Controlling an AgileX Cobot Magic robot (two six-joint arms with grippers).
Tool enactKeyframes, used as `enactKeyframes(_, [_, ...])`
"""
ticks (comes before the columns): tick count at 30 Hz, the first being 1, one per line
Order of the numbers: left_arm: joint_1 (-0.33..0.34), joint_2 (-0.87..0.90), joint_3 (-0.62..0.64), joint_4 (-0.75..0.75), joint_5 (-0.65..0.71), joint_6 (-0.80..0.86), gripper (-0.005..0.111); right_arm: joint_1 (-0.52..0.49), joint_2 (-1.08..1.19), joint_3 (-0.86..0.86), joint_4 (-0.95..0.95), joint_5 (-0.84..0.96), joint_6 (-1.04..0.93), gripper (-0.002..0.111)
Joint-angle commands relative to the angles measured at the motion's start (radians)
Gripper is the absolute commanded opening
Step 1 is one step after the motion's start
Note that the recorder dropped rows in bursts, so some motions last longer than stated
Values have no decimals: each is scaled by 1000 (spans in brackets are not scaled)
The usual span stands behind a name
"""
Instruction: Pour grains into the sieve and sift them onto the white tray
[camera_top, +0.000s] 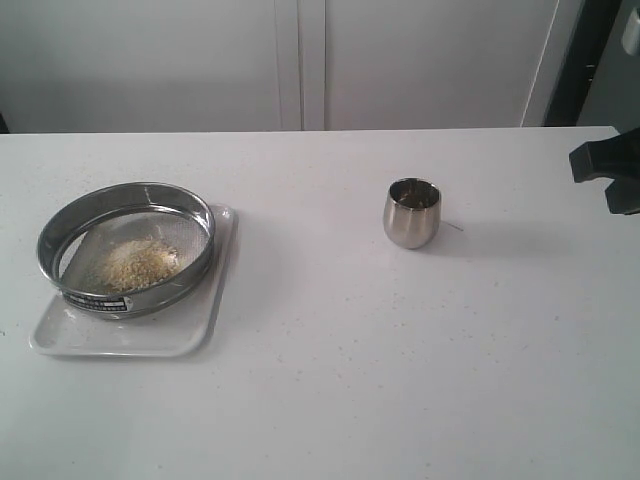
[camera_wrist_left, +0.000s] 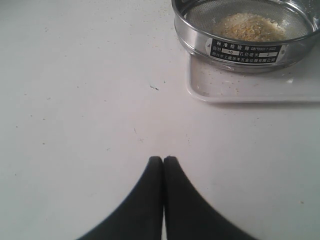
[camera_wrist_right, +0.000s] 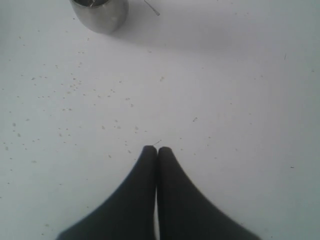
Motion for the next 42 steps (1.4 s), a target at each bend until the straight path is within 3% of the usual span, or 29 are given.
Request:
enactKeyframes(1, [3,-4,6,-5,7,-4,0,-5,-7,4,-2,-14,1,0])
enactKeyframes(6, [3,-4,6,-5,-41,-4,0,-5,-7,4,-2,-14,1,0])
enactKeyframes(18, [3,-4,6,-5,-343,37,0,-5,-7,4,-2,-14,1,0])
enactKeyframes(22, [3,-4,6,-5,-355,150,0,-5,-7,4,-2,-14,1,0])
enactKeyframes(36, [3,-4,6,-5,-359,139,0,-5,-7,4,-2,-14,1,0])
enactKeyframes(42, [3,-4,6,-12,-486,137,0,-5,-7,4,-1,-14,1,0])
